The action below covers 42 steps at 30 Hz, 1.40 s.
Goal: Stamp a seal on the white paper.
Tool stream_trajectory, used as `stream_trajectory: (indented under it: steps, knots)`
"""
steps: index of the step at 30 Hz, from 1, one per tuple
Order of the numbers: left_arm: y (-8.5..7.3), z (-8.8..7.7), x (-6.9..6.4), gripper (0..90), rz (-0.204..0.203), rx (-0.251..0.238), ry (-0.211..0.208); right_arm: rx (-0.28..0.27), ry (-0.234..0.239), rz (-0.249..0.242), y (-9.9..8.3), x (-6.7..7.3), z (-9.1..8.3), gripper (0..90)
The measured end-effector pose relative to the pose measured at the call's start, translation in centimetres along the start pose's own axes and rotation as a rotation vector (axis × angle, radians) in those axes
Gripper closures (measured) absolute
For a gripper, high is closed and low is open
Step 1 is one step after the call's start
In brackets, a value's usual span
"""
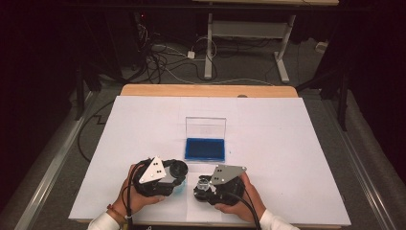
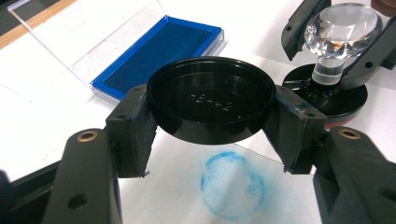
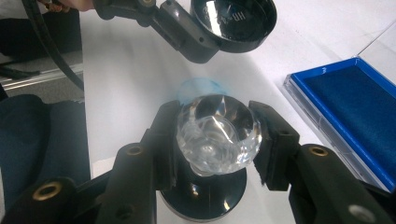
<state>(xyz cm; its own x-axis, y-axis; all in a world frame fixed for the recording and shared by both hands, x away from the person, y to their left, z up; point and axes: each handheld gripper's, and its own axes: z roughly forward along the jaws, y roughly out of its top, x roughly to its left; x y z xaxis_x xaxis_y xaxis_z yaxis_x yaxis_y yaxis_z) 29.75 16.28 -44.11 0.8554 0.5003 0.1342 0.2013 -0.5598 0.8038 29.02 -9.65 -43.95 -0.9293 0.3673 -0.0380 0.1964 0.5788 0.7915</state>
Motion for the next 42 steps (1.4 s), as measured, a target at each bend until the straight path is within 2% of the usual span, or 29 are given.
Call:
stream_trajectory:
  steps: [32,42]
  knots:
    - [-0.4,-1.5,1.0,36.5,-0.004,0.008,0.026,0.044,-0.008,-0.015,-0.4,0.2,0.4,56.8]
    - [-0.6,-2.7,1.5,36.5,-0.022,-0.014,0.046,0.060,-0.008,-0.014,-0.5,0.2,0.5,56.8]
